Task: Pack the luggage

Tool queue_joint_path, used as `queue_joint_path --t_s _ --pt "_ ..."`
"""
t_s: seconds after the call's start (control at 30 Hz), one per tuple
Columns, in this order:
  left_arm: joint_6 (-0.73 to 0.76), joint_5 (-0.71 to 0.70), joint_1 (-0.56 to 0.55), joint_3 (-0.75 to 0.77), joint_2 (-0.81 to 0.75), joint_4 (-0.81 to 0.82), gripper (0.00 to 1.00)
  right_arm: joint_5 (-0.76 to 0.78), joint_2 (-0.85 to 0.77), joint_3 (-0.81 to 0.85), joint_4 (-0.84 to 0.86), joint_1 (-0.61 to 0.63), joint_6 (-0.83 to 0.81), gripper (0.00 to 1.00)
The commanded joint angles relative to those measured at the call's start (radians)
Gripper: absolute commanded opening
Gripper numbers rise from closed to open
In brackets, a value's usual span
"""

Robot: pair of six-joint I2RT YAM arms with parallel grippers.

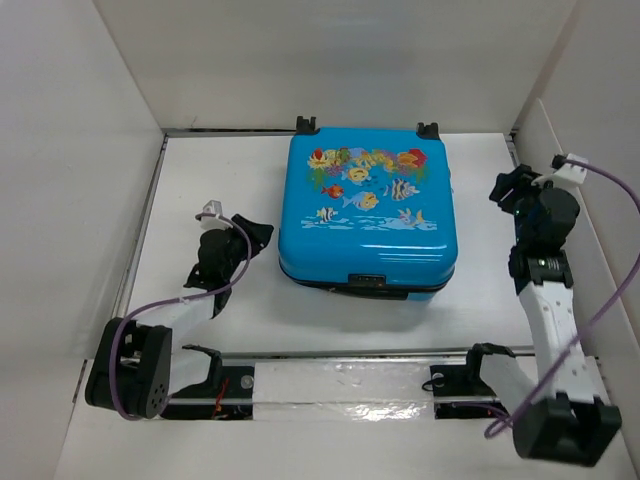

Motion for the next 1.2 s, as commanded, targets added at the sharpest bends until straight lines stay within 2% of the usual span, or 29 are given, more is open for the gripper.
queue_joint_path --t_s 0.0,0.13,0.17,0.3,0.43,0.5,0.57,0.67,0.8,0.9,1.0,1.17 --pt "0.052 0.035 -0.026 -0.003 0.016 0.027 0.41 -0.268 0.190 -0.021 0.091 -0.144 0.061 0.61" --pt "0.060 0.059 -0.037 -0.018 0.026 0.036 0.41 -0.462 0.419 0.006 0.190 -0.170 0.087 0.65" --pt "0.066 0.061 -0.037 -0.021 0.024 0.028 0.40 -0.485 0.491 0.014 0.218 -0.148 0.093 0.65" --pt "0.080 0.096 -0.048 -0.046 0.021 0.039 0.40 -0.516 0.610 0.034 0.278 -0.077 0.107 0.66" --pt "0.106 0.035 -0.161 -0.038 0.021 0.014 0.39 -0.621 0.776 0.158 0.237 0.010 0.066 0.66" --pt "0.113 -0.039 -0.245 -0.028 0.012 -0.015 0.39 -0.643 0.828 0.244 0.217 0.056 0.053 0.66" --pt "0.109 -0.064 -0.279 -0.028 0.003 -0.030 0.39 -0.652 0.898 0.349 0.193 0.125 0.023 0.66" --pt "0.081 -0.088 -0.350 -0.058 -0.039 -0.029 0.39 -0.713 1.023 0.500 0.075 0.208 -0.046 0.67" --pt "0.063 -0.236 -0.503 -0.092 -0.143 -0.071 0.38 -0.789 1.187 0.817 -0.124 0.287 -0.116 0.72" --pt "0.044 -0.263 -0.520 -0.100 -0.192 -0.107 0.39 -0.748 1.226 0.892 -0.147 0.307 -0.111 0.75" --pt "0.046 -0.281 -0.520 -0.101 -0.232 -0.111 0.40 -0.717 1.185 0.847 -0.046 0.307 -0.038 0.79" --pt "0.052 -0.282 -0.520 -0.075 -0.275 -0.138 0.40 -0.703 1.110 0.835 -0.021 0.241 0.002 0.87"
